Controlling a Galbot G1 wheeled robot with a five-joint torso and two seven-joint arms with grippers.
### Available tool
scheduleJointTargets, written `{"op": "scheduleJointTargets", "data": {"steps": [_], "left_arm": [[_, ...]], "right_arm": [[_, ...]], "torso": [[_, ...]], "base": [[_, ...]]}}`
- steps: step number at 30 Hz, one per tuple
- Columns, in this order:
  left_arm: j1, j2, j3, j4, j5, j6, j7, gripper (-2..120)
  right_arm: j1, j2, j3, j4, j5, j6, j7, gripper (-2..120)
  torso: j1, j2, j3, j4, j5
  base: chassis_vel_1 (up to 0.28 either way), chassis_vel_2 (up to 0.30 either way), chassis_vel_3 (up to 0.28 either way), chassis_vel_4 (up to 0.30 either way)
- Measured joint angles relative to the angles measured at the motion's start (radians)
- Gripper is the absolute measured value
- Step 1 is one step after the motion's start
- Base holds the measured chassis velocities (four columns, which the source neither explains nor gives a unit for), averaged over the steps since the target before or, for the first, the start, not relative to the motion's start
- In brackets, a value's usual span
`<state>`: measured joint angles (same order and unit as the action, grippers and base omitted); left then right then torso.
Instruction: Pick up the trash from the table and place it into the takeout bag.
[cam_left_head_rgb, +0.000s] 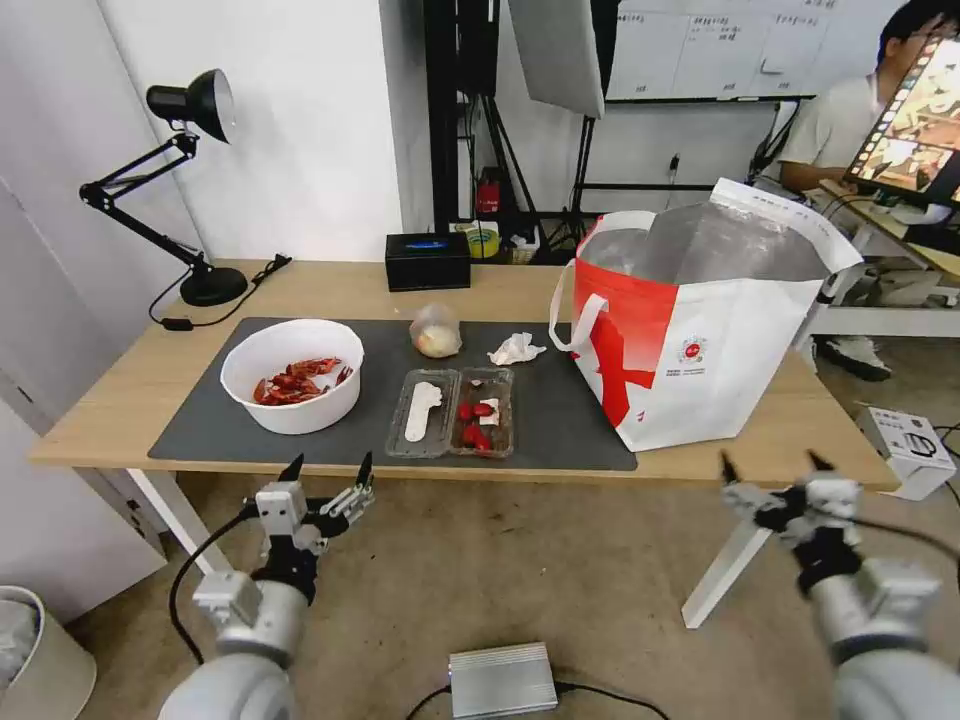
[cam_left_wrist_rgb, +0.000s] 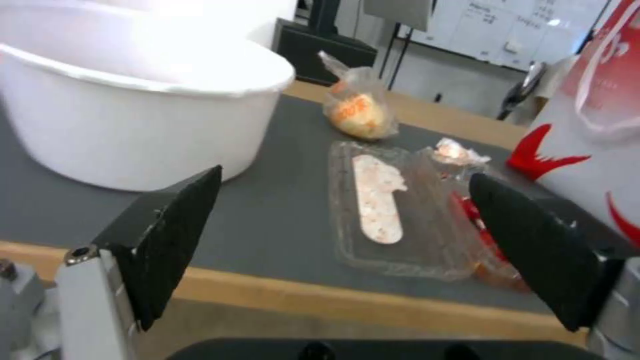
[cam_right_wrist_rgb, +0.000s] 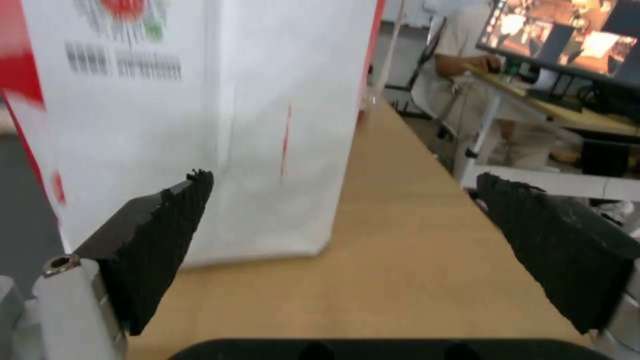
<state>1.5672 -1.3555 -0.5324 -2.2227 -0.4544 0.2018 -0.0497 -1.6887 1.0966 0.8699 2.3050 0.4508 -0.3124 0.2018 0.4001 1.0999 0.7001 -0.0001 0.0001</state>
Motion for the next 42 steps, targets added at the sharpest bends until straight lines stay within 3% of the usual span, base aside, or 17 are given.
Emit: {"op": "scheduleJointTargets", "data": {"steps": [3, 6, 12, 22, 26, 27, 30, 31, 33, 34, 36, 37, 38, 42], "left_arm": [[-0.010, 0.006, 0.001, 0.004, -0.023, 0.009, -0.001, 100], [-0.007, 0.002, -0.008, 0.004, -0.093, 0.013, 0.073, 100], [-0.009, 0.006, -0.009, 0.003, -0.107, 0.018, 0.095, 100], [-0.051, 0.046, 0.011, -0.017, -0.279, 0.095, 0.040, 100], [-0.096, 0.082, 0.027, -0.028, -0.454, 0.141, -0.068, 100], [-0.096, 0.082, 0.027, -0.028, -0.454, 0.141, -0.068, 100], [-0.150, 0.100, 0.061, -0.047, -0.683, 0.162, -0.233, 100], [-0.150, 0.100, 0.061, -0.047, -0.683, 0.162, -0.233, 100], [-0.175, 0.100, 0.083, -0.061, -0.788, 0.162, -0.329, 100], [-0.175, 0.100, 0.083, -0.061, -0.788, 0.162, -0.329, 100], [-0.195, 0.087, 0.113, -0.067, -0.842, 0.159, -0.414, 100], [-0.195, 0.087, 0.113, -0.067, -0.842, 0.159, -0.414, 100], [-0.204, 0.076, 0.130, -0.070, -0.864, 0.158, -0.454, 100], [-0.210, 0.068, 0.145, -0.070, -0.879, 0.158, -0.486, 100]], "right_arm": [[0.000, 0.000, 0.006, 0.007, 0.014, 0.000, 0.001, 100], [0.000, 0.002, 0.008, 0.010, 0.016, 0.000, 0.001, 100], [0.002, 0.004, 0.009, 0.010, 0.014, 0.004, 0.001, 100], [0.000, 0.018, 0.007, 0.010, 0.004, 0.014, 0.001, 100], [0.000, 0.021, 0.007, 0.004, 0.004, 0.021, 0.001, 100], [0.000, 0.021, 0.007, 0.004, 0.004, 0.021, 0.001, 100], [0.005, 0.025, 0.001, 0.003, 0.002, 0.021, 0.001, 100], [0.005, 0.025, 0.001, 0.003, 0.002, 0.021, 0.001, 100], [0.004, 0.029, -0.003, 0.003, -0.006, 0.021, 0.001, 100], [0.004, 0.029, -0.003, 0.003, -0.006, 0.021, 0.001, 100], [0.000, 0.031, -0.005, -0.004, -0.020, 0.022, 0.001, 100], [0.000, 0.031, -0.005, -0.004, -0.020, 0.022, 0.001, 100], [-0.001, 0.030, -0.004, -0.006, -0.022, 0.022, 0.001, 100], [-0.002, 0.028, -0.004, -0.009, -0.023, 0.022, 0.002, 100]], "torso": [[0.000, 0.000, 0.000, 0.0000, 0.0000], [0.000, 0.000, 0.000, 0.0001, 0.0001], [0.000, 0.000, 0.000, 0.0002, -0.0001], [0.000, 0.000, 0.000, 0.0001, -0.0002], [0.000, 0.000, 0.000, 0.0001, -0.0001], [0.000, 0.000, 0.000, 0.0001, -0.0001], [0.000, 0.000, 0.000, 0.0000, -0.0002], [0.000, 0.000, 0.000, 0.0000, -0.0002], [0.000, 0.000, 0.000, 0.0000, -0.0001], [0.000, 0.000, 0.000, 0.0000, -0.0001], [0.000, 0.000, 0.000, 0.0000, -0.0002], [0.000, 0.000, 0.000, 0.0000, -0.0002], [0.000, 0.000, 0.000, 0.0001, -0.0001], [0.000, 0.000, 0.000, 0.0001, -0.0001]], "base": [[0.000, 0.000, 0.000, 0.000], [0.000, 0.000, 0.000, 0.000], [0.000, 0.000, 0.000, 0.000], [0.000, 0.000, 0.000, 0.000], [0.000, 0.000, 0.000, 0.000], [0.000, 0.000, 0.000, 0.000], [0.000, 0.000, 0.000, 0.000], [0.000, 0.000, 0.000, 0.000], [0.000, 0.000, 0.000, 0.000], [0.000, 0.000, 0.000, 0.000], [0.000, 0.000, 0.000, 0.000], [0.000, 0.000, 0.000, 0.000], [0.000, 0.000, 0.000, 0.000], [0.000, 0.000, 0.000, 0.000]]}}
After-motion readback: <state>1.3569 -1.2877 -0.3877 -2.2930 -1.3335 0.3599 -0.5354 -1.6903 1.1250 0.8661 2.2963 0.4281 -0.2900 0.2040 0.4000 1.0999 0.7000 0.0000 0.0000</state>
